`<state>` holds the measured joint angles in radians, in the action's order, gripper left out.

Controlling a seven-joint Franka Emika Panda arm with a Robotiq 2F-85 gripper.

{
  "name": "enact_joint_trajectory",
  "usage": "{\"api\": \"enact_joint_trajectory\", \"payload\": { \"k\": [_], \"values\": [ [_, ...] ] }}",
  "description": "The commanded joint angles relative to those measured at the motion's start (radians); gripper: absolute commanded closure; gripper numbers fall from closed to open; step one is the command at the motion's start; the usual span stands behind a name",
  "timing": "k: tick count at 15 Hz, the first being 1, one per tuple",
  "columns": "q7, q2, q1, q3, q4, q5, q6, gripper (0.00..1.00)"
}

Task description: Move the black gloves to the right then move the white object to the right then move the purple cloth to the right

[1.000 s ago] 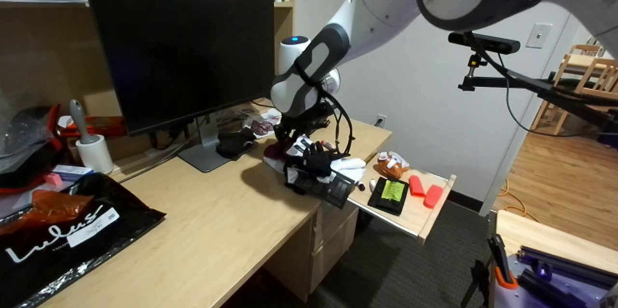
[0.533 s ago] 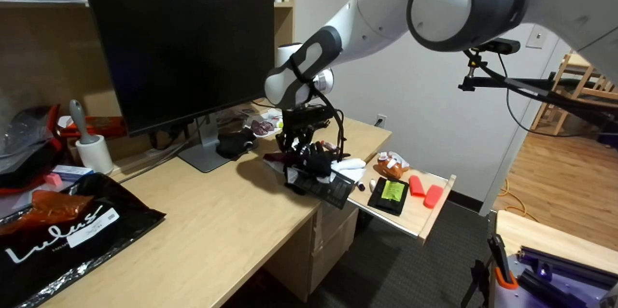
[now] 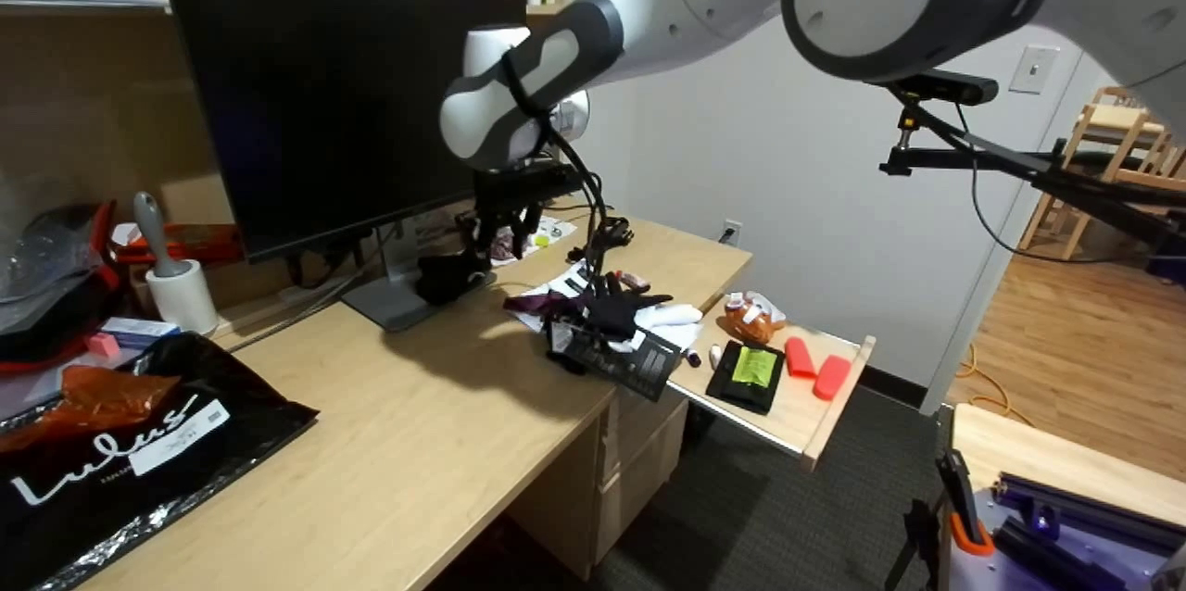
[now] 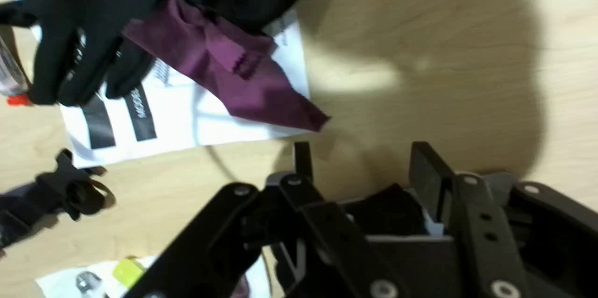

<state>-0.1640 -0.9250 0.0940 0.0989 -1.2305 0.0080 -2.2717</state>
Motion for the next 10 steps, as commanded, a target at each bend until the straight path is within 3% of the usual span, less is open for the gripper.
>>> {"api": "enact_joint_trajectory", "payload": {
  "k": [1, 3, 10],
  "values": [
    [0.092, 0.076, -0.066, -0.044, -0.073, -0.033, -0.022, 0.11],
    [0.133, 0.098, -0.106, -0.082, -0.099, -0.035, -0.003, 0.00],
    [0.256, 0.141, -0.186, -0.174, -0.200, -0.030, 0.033, 0.00]
  ]
}}
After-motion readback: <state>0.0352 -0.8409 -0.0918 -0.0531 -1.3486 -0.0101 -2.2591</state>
